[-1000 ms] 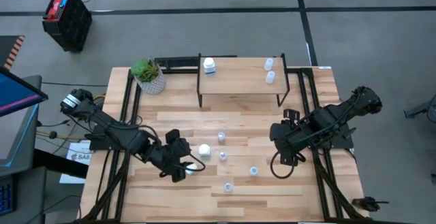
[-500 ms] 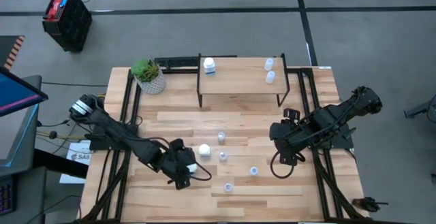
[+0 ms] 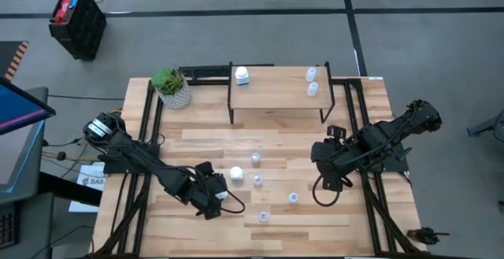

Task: Pick and place medicine bottles onto shelf by color
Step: Put the bottom big white pill bottle on the shelf aligned with the other big white pill bottle

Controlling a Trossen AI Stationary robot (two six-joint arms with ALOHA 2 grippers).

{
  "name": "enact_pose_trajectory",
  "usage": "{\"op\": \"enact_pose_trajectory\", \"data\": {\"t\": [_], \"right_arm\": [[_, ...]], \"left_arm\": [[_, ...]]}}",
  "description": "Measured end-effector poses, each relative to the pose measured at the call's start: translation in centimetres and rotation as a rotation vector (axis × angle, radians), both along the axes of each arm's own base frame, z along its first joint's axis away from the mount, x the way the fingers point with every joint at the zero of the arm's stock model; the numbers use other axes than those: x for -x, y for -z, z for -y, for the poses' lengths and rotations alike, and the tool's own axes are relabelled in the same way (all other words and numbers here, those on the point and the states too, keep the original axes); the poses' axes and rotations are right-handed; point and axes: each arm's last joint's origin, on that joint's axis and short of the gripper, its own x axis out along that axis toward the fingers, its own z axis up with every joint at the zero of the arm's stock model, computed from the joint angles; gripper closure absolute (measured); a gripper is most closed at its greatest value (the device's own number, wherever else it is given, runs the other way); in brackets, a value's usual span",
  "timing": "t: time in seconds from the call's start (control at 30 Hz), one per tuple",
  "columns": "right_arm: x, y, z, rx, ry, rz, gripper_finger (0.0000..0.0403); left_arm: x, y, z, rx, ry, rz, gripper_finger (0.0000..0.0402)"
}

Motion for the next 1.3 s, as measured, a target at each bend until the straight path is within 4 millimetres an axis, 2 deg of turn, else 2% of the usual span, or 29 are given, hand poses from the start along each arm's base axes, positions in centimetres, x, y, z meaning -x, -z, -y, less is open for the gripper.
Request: {"op": "enact_pose_trajectory", "data": {"t": [0.23,0.5,0.73,0.87,1.03,1.07,1.17,1.3], "right_arm": [[0.0,0.0,0.0,0.000,-0.001,0.001,0.0177],[0.0,0.0,0.0,-0.001,-0.001,0.002,0.0177],[0.0,0.0,0.0,-0.002,-0.001,0.004,0.0177],[0.0,0.0,0.0,-0.002,-0.001,0.004,0.0177],[0.0,0.0,0.0,-0.002,-0.001,0.004,0.0177],[0.0,0.0,0.0,-0.002,-0.001,0.004,0.0177],[0.0,0.0,0.0,0.000,-0.006,0.004,0.0177],[-0.1,0.0,0.0,0.011,-0.007,0.008,0.0177]], "left_arm": [[-0.7,2.6,0.5,-0.023,0.009,-0.070,0.0117],[-1.0,2.0,0.5,-0.035,0.064,-0.047,0.0118],[-1.7,2.1,-0.8,0.021,0.082,-0.099,0.0123],[-2.3,2.1,-1.9,0.042,0.079,-0.117,0.0160],[-2.8,2.0,-2.9,0.112,0.123,-0.153,0.0248],[-2.7,1.8,-3.1,0.125,0.144,-0.159,0.0262],[-2.5,1.0,-3.9,0.143,0.195,-0.203,0.0264],[-2.7,-3.0,-5.3,0.110,0.211,-0.204,0.0264]]}}
